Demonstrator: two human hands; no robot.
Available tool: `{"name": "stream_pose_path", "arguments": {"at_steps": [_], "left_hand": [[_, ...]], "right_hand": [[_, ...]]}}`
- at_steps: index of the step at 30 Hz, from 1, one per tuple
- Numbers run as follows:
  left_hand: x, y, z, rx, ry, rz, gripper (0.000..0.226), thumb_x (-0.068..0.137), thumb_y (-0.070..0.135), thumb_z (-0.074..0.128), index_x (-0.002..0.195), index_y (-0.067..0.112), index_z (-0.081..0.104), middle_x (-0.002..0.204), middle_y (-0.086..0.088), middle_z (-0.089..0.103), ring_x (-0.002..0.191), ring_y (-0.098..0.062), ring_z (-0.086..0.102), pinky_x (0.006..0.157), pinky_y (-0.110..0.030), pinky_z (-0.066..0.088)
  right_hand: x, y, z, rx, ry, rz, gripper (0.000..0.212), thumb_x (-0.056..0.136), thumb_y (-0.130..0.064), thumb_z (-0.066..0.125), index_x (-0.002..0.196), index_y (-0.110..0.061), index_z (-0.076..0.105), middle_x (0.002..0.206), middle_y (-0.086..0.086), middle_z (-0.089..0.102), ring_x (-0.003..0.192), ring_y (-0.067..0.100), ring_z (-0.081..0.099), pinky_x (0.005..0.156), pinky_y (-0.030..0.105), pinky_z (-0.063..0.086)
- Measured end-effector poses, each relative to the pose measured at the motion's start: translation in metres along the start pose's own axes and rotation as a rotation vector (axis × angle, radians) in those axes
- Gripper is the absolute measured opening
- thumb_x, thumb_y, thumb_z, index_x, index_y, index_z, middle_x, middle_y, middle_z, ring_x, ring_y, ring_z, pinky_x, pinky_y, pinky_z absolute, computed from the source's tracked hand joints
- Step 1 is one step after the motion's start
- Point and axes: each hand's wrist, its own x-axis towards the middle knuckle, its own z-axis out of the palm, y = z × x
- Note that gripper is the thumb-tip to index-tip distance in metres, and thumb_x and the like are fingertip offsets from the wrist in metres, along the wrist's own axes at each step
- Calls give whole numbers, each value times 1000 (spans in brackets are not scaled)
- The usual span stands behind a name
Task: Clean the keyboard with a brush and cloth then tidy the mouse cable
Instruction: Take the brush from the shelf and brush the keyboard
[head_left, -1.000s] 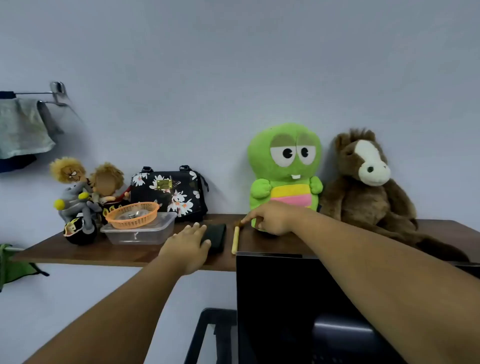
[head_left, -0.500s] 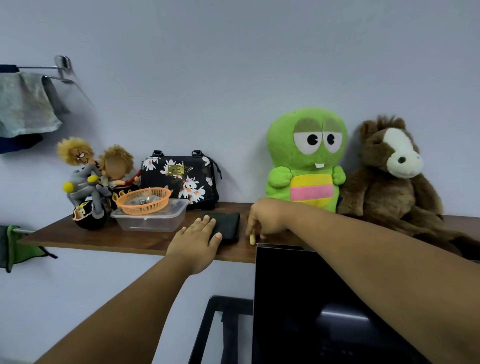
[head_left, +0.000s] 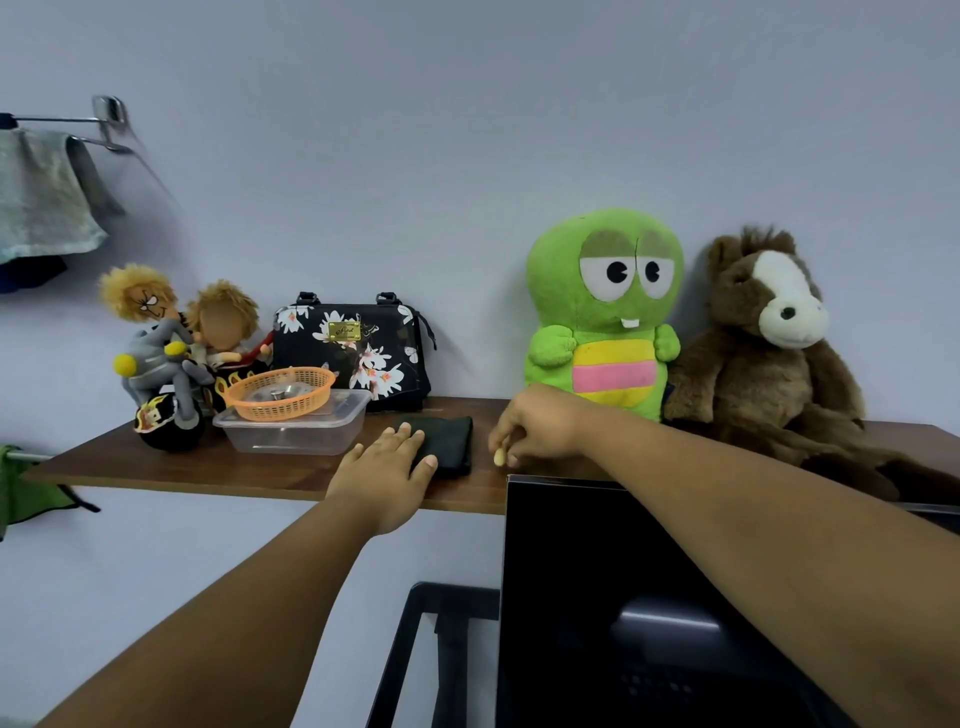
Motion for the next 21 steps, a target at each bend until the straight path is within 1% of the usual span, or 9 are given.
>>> {"name": "stream_pose_path", "arguments": {"at_steps": [1,3,6,8,10,15,17,19,21], "left_hand": [[0,0,-1,-5,4,0,58,101,50,18,154,27,15,162,5,8,149,-13,4,120,-42,6],[-2,1,-5,-17,22,-1,57,101,50,19,154,26,18,162,4,10,149,-14,6,120,-43,6],[-6,6,-12,-53,66,14,56,101,48,21,153,26,21,162,4,13,149,-14,8,119,-43,5],[-10,13,-17,-68,120,37,55,101,47,22,152,26,22,161,4,15,149,-13,8,119,-43,4],[-15,22,-22,-69,193,62,54,101,47,24,152,27,25,161,5,17,149,-12,7,119,-42,3],[-29,53,-28,-80,329,147,56,99,49,23,150,26,29,160,6,20,148,-11,11,119,-42,6],[-39,70,-27,-101,377,201,62,94,53,21,149,26,31,159,5,24,148,-12,13,119,-42,9],[-52,90,-21,-117,429,252,63,93,54,20,148,25,33,158,4,27,147,-13,17,119,-42,12],[-65,107,-15,-117,476,281,62,94,53,20,147,25,34,157,5,28,147,-13,19,119,-42,14]], "right_hand": [[-2,1,-2,60,64,0,24,76,-4,73,97,-15,77,87,-2,78,82,4,70,81,23,53],[-7,3,-5,140,203,20,21,79,-5,71,96,-16,77,85,-1,78,73,-4,66,75,14,49],[-20,3,-10,226,407,88,17,83,-8,70,97,-17,75,77,-1,76,69,1,67,74,20,51],[-32,3,-10,280,542,101,17,85,-6,68,99,-13,74,68,-9,71,62,-7,64,74,18,51],[-47,3,-11,342,667,121,20,86,-7,71,105,-11,74,68,-8,68,59,-12,61,72,14,49],[-88,-3,-21,569,944,143,22,87,-8,71,108,-12,72,76,4,73,71,5,71,71,19,55],[-114,-12,-27,698,1051,103,21,88,-4,69,106,-13,70,77,0,74,74,6,72,72,17,55],[-143,-20,-27,765,1138,50,21,89,-3,68,100,-21,68,77,-10,75,79,10,73,78,24,57],[-169,-27,-22,822,1182,17,19,89,-7,68,101,-22,68,84,-6,76,83,18,74,82,38,59]]}}
